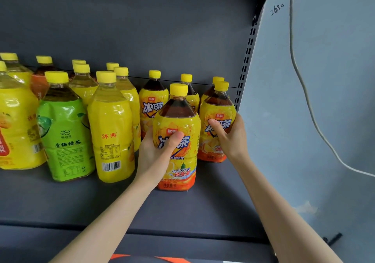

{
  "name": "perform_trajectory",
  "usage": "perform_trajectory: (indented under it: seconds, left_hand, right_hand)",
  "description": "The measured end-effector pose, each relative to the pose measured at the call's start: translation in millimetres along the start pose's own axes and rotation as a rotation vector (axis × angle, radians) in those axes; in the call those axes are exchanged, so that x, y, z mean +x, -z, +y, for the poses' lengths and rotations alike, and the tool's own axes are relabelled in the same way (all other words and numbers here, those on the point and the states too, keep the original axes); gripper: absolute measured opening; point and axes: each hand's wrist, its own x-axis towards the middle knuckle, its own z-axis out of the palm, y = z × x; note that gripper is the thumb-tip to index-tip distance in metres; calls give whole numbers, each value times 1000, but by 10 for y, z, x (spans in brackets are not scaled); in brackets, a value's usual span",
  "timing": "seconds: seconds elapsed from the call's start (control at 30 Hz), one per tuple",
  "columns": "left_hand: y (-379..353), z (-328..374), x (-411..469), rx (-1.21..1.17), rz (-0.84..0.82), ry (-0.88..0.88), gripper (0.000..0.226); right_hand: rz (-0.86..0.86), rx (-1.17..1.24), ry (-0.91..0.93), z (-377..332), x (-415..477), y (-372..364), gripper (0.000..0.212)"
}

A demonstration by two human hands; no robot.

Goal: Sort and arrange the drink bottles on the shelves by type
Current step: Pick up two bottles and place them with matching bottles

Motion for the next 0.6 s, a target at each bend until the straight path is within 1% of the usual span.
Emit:
perform_trajectory:
  seconds: [0.1,0.17,0.23,0.33,0.37,0.47,0.5,0.53,0.57,0.6]
  left_hand:
    - [8,13,-5,-45,-18,1,34]
    - [12,45,-22,-88,-59,-17,36]
    - [29,93,-50,-108,-88,-10,44]
    - [83,91,-83,-91,-137,23,63]
    - [98,83,-110,-94,-166,49,66]
    - [135,88,-184,-124,-242,102,60]
    - [139,88,-191,-123,-265,108,56]
    - [135,95,-197,-120,-294,114,51]
    - [126,107,-205,-116,-327,114,47]
    - [106,117,-215,-116,-359,104,45]
  right_hand:
    - [-11,5,-6,16,21,-9,62]
    - [-15,-1,-11,16,21,-12,68]
    - [-23,-8,-31,-3,8,1,71]
    - [-90,4,-100,-35,-6,27,78]
    - [-105,-7,-117,-51,-34,43,80]
    - [-50,-22,-123,-156,-224,148,90]
    - [-23,31,-109,-222,-318,206,84]
    - [-19,120,-81,-296,-415,270,68]
    - [-62,199,-58,-374,-504,329,51]
    - [-142,256,-44,-436,-576,375,39]
